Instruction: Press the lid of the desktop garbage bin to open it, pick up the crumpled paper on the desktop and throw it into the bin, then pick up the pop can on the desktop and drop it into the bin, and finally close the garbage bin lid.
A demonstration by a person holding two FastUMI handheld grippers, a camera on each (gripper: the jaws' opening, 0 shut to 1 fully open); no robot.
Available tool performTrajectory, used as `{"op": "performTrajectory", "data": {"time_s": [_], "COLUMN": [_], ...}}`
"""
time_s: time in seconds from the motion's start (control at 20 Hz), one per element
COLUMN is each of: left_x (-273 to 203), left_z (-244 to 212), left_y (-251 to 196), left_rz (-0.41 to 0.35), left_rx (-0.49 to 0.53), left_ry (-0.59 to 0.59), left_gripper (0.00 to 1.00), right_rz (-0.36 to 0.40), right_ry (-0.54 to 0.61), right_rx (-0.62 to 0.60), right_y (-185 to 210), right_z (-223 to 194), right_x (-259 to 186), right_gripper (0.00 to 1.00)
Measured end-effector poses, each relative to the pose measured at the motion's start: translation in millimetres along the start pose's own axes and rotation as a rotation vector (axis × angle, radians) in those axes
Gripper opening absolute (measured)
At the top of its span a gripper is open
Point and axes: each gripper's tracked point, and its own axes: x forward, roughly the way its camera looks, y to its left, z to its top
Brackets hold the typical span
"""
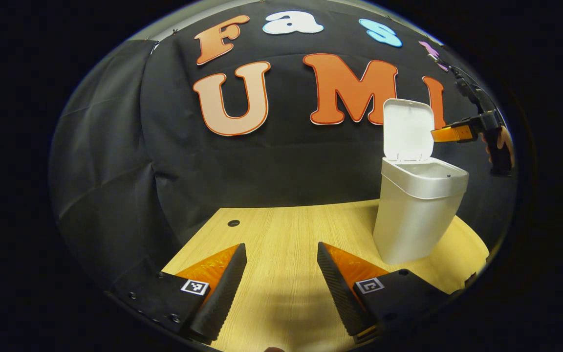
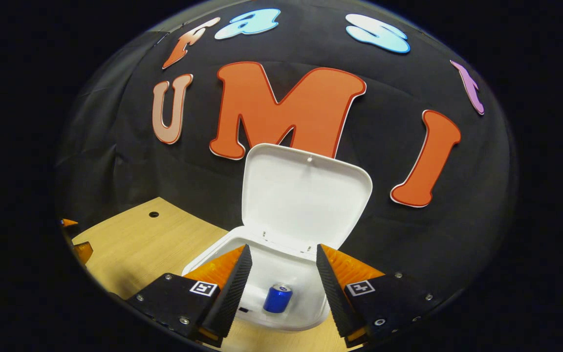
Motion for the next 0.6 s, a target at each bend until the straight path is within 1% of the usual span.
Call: {"op": "performTrajectory", "data": {"time_s": [0.25, 0.35, 0.6], "left_x": [-4, -7, -13], "left_z": [-1, -1, -9], "left_y": [7, 13, 31], "left_rz": [0.012, 0.024, 0.059], "left_rx": [-0.001, -0.005, -0.023], "left_ry": [-0.01, -0.013, -0.005], "left_gripper": [0.93, 0.92, 0.94], "right_rz": [-0.043, -0.057, -0.096], "right_ry": [-0.069, -0.091, -0.134], "right_rx": [0.003, 0.014, 0.044], "right_y": [-13, -17, -29], "right_z": [34, 46, 70], "right_x": [1, 3, 9], "right_gripper": [0.81, 0.81, 0.8]}}
